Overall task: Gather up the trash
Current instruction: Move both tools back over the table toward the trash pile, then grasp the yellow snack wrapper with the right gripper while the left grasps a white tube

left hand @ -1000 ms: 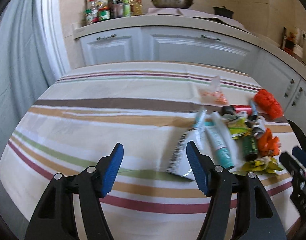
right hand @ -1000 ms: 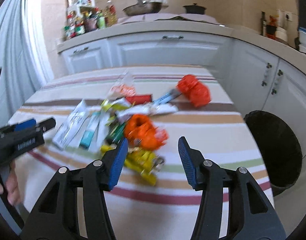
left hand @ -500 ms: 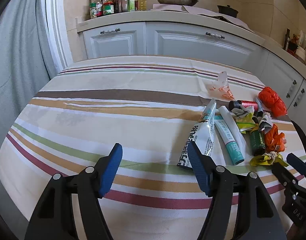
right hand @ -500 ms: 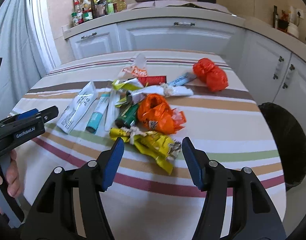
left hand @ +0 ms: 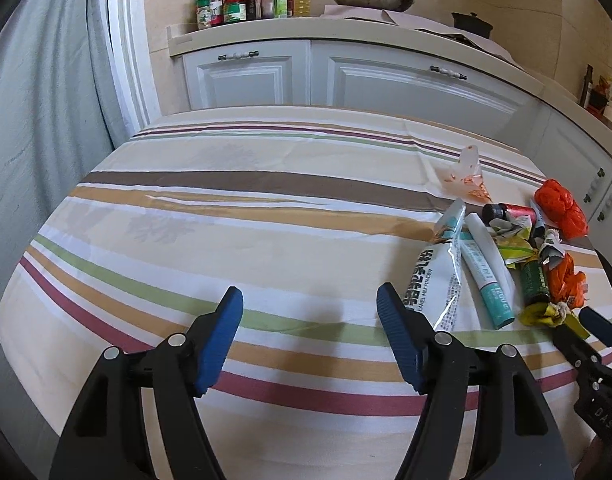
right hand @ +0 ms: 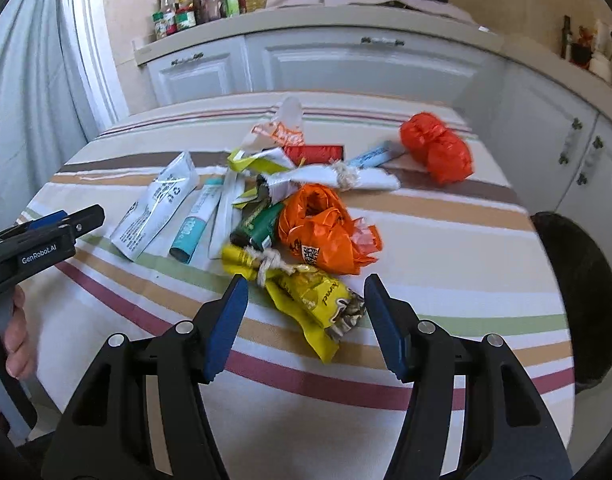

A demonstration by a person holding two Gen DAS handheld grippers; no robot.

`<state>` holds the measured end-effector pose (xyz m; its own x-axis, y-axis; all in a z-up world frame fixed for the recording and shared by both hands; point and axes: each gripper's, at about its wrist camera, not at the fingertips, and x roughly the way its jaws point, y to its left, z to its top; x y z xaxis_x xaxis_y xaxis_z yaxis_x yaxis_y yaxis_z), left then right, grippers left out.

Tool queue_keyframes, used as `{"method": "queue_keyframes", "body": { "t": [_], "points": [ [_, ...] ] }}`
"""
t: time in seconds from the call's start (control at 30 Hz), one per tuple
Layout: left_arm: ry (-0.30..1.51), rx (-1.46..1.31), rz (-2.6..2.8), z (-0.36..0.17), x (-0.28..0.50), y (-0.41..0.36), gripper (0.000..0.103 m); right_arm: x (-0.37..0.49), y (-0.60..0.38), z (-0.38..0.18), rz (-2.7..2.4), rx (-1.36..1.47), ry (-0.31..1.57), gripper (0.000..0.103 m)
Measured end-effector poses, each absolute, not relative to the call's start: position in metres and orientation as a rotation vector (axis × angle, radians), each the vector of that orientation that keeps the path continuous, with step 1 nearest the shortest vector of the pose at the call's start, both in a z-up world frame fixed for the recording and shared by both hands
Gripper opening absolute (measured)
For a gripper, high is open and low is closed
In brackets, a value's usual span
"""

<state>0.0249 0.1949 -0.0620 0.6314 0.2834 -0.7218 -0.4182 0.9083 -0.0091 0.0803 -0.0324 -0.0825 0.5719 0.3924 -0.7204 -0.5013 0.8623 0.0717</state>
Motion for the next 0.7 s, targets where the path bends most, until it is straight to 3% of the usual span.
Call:
{"method": "queue_keyframes", "body": {
  "t": [0.33,0.37,0.43,0.7],
  "points": [
    [0.801,-0.186,0.404,-0.066,0.026,0.197,0.068,0.063,-0.020,-0.084,0.595,-0.183,0.813,0.055],
    [0.802,-0.185,0.404,-0.066,0.026,0.197,0.068,0.065,-0.020,-0.084,0.591,-0.180,0.814,0.052],
    [0.801,-0.181,0.405,-0.066,0.025,0.196,0.068,0.068,-0.019,-0.085,0.587,-0.181,0.820,0.033],
    [0.801,-0.172,0.396,-0.067,0.026,0.194,0.068,0.065,-0.013,-0.085,0.601,-0.230,0.801,0.011]
  ]
}}
